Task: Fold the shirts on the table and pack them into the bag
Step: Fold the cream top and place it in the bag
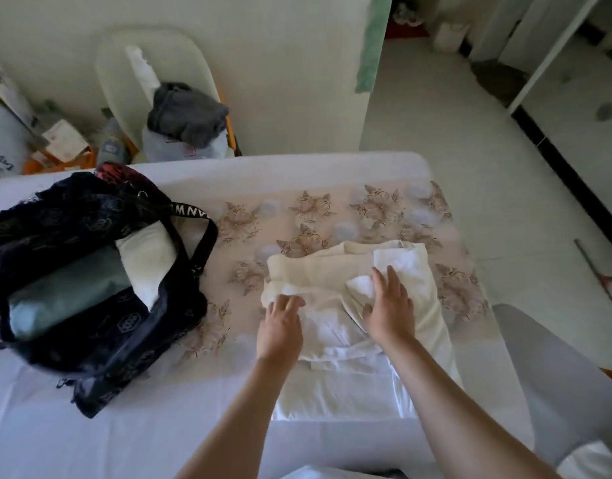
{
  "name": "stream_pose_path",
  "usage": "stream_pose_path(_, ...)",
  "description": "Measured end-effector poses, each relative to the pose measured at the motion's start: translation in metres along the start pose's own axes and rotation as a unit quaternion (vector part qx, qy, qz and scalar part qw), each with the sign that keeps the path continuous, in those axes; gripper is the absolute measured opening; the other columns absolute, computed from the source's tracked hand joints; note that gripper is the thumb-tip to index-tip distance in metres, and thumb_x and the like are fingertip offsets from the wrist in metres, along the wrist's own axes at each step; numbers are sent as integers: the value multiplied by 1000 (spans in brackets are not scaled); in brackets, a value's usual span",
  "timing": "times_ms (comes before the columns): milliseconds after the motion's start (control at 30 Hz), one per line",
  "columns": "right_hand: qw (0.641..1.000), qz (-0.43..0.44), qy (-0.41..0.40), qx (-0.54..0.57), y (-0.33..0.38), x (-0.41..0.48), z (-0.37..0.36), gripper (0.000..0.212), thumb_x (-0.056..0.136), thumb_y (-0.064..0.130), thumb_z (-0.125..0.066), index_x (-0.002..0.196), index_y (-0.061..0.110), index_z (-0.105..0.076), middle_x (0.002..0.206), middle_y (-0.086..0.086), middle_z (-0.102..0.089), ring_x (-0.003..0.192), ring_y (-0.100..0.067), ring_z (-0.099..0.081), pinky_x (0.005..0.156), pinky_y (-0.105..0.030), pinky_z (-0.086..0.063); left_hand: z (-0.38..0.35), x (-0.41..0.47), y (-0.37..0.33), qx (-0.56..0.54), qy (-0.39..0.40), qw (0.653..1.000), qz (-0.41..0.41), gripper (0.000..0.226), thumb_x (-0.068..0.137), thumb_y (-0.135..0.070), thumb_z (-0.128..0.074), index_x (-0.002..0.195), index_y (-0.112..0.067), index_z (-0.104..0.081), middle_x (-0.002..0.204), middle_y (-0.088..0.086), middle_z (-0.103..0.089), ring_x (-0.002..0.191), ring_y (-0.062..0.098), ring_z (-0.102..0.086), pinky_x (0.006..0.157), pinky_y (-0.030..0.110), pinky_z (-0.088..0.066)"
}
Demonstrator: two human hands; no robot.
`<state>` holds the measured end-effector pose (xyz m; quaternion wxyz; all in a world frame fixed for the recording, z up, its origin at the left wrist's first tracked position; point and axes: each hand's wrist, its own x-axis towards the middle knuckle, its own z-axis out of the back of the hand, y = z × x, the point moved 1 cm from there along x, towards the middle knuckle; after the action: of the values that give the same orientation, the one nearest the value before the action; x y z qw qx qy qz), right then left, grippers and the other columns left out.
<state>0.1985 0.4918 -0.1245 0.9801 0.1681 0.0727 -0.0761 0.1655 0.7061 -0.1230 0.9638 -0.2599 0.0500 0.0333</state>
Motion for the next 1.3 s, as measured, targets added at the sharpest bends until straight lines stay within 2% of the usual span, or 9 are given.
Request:
stream_pose_path(167, 982, 66, 82, -156, -6, 50, 13, 45, 89, 38, -55, 132, 25, -52, 126, -3, -58, 118, -28, -50, 94, -40, -36, 11, 38, -5, 121, 0, 991, 56, 57, 87, -6, -55, 140, -26, -48, 146, 1, -38, 130, 26, -34, 108, 40, -34)
stream_pose_path(267, 996, -28, 60, 55, -7, 64, 28, 30, 95, 29, -49, 118, 14, -60, 120, -10, -64, 112, -34, -56, 84, -37, -38, 15, 55, -7, 99, 37, 992, 72, 33, 93, -10, -48, 118, -23, -66, 133, -2, -54, 127, 23, -37, 107, 38, -27)
stream_pose_path(367, 923, -184, -10, 337, -14, 68, 52, 39, 97, 14, -40, 133, 5, -52, 130, -19, -60, 113, -37, -56, 76, -31, -34, 32, 64, -15, 6, 22, 997, 68, 27, 89, -6, -41, 102, -16, -63, 102, 7, -63, 103, 31, -54, 88, 39, -42)
stream_pose_path(467, 858, -305, -76, 405, -41, 73, 72, 40, 98, 7, -39, 136, -2, -49, 133, -24, -56, 119, -39, -53, 70, -33, -36, 49, 72, -12, -4, -15, 996, 92, 22, 86, -5, -40, 96, -17, -55, 86, 7, -59, 87, 33, -55, 71, 35, -38)
stream_pose_path(600, 858, -346, -123, 361, -78, 59, 69, 26, 84, 0, -56, 111, 0, -53, 106, -20, -62, 94, -34, -57, 66, -34, -42, 50, 74, -7, 88, -48, 990, 100, 45, 77, -2, -47, 118, -21, -54, 118, 4, -51, 111, 28, -42, 95, 41, -36)
stream_pose_path(733, 966, -117, -212, 89, -81, 27, 41, 61, 62, 3, -64, 122, 5, -53, 119, -22, -54, 104, -41, -51, 82, -45, -37, 23, 45, -18, 91, -102, 990, -22, 36, 68, -2, -59, 99, -20, -59, 104, 0, -53, 98, 24, -46, 88, 41, -44)
stream_pose_path(900, 980, 194, -32, -36, -60, 7, 7, 34, 63, 10, -80, 93, 22, -69, 94, 2, -63, 81, -25, -62, 69, -33, -45, -17, -6, 2, 145, 19, 987, -60, 30, 66, -38, -70, 93, -29, -63, 96, -6, -54, 97, 20, -51, 89, 36, -46)
stream_pose_path(1067, 969, 215, -26, -118, -55, 16, 8, 32, 75, 22, -78, 105, 25, -69, 99, 0, -62, 84, -24, -59, 75, -38, -47, -7, -22, 28, 105, -13, 991, -77, 39, 60, 8, -73, 88, -20, -74, 82, -1, -61, 77, 27, -64, 64, 37, -57)
stream_pose_path(1300, 964, 237, 4, -118, -50, 22, 31, 33, 66, -5, -67, 88, 19, -67, 90, 0, -63, 71, -26, -62, 68, -36, -46, 30, -31, 40, 89, 39, 989, -109, 37, 70, 1, -55, 91, -26, -70, 87, -8, -61, 82, 19, -59, 75, 34, -51)
